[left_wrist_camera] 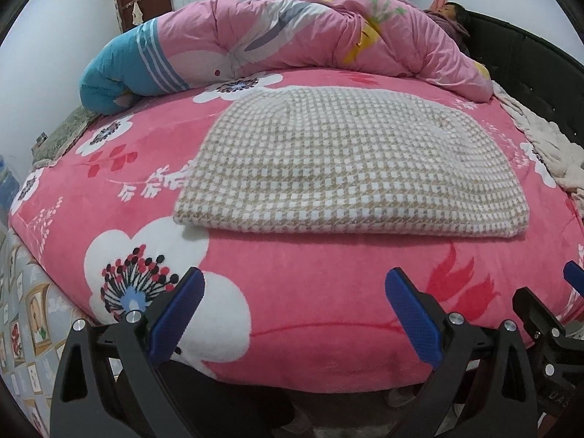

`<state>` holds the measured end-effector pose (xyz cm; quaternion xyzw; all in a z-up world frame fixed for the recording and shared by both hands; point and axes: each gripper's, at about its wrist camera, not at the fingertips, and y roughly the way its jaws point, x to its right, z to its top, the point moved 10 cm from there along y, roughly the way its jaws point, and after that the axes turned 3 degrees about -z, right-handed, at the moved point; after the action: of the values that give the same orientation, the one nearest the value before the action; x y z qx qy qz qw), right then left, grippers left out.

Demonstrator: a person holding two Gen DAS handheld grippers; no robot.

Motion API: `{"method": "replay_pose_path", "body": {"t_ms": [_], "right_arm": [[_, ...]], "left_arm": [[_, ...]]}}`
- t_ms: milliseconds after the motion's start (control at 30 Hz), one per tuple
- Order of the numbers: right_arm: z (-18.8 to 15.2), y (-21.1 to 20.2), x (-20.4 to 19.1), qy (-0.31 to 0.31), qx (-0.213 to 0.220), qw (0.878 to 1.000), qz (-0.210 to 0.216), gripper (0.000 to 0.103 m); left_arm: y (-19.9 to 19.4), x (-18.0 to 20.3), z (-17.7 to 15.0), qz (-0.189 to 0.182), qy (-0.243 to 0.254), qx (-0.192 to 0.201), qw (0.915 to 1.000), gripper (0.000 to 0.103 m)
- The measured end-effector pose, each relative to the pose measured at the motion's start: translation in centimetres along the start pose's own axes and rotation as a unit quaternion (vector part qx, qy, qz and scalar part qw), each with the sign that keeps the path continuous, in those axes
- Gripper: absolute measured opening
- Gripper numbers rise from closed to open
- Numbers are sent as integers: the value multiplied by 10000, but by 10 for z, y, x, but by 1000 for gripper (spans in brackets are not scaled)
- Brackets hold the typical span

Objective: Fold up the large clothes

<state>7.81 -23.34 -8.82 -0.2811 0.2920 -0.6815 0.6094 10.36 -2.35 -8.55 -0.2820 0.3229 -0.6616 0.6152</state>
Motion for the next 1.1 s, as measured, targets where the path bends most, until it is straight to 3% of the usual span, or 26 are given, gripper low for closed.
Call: {"method": "replay_pose_path", "body": {"t_ms": [1100], "right_arm": [[4, -5, 1, 56, 29, 10000, -14, 95]], "left_arm": [[5, 2, -10, -144, -57, -151, 9998, 98]]}}
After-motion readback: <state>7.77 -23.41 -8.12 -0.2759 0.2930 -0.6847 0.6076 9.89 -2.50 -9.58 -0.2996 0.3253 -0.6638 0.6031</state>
